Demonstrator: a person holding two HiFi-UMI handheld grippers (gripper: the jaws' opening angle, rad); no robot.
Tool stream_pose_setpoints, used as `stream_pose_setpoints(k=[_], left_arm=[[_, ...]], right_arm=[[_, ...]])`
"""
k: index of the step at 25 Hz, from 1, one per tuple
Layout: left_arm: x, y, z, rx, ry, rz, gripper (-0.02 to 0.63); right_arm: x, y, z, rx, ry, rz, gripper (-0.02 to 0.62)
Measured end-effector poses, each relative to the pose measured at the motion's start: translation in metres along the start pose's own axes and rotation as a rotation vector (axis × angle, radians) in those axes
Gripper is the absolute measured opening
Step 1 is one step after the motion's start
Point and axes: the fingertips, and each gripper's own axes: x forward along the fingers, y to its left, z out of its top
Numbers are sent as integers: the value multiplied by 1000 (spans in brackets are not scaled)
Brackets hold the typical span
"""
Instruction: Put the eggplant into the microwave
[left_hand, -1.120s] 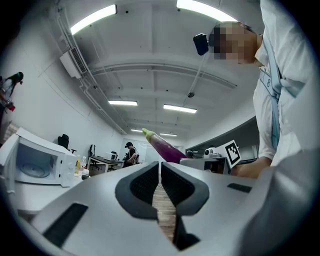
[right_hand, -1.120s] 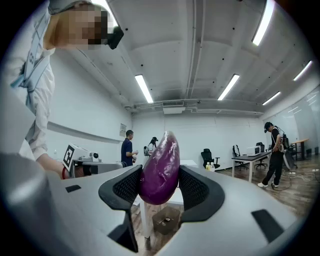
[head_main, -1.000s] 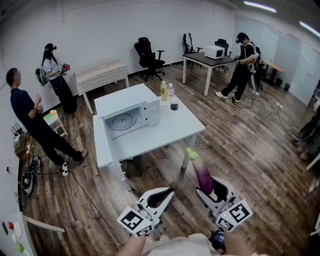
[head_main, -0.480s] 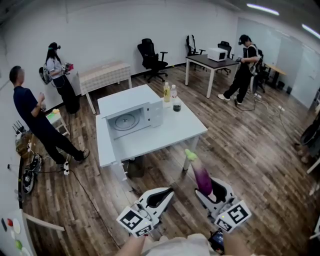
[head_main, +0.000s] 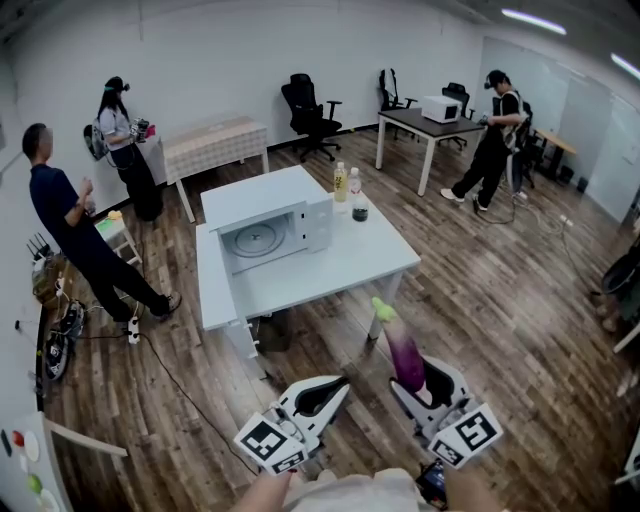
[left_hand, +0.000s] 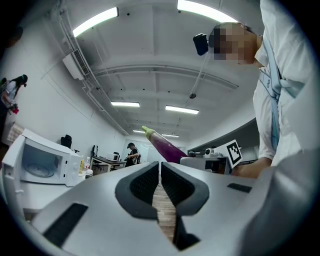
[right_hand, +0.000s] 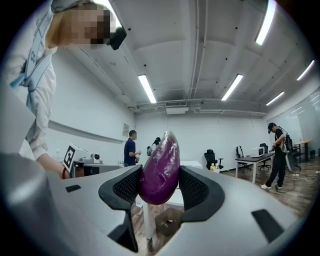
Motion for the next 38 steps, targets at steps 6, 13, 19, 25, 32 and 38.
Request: stream_pose_setpoints(k=[6, 13, 19, 25, 32, 38], left_arm=[[-9, 8, 0, -4, -2, 4, 17], [-19, 17, 6, -5, -24, 18, 17], [-16, 27, 10, -3, -38, 16, 17], [-10, 53, 9, -6, -36, 40, 17], [5, 112, 12, 7, -25, 103, 17], [27, 160, 10, 9, -29, 143, 17]], right_arm=[[10, 9, -1, 19, -4, 10, 245], [25, 21, 1, 9, 4, 42, 245], [41, 22, 1, 4, 17, 73, 245], [72, 11, -6, 34, 26, 109, 245], [137, -17, -16, 69, 26, 178, 245], [185, -44, -28, 81, 45, 227, 245]])
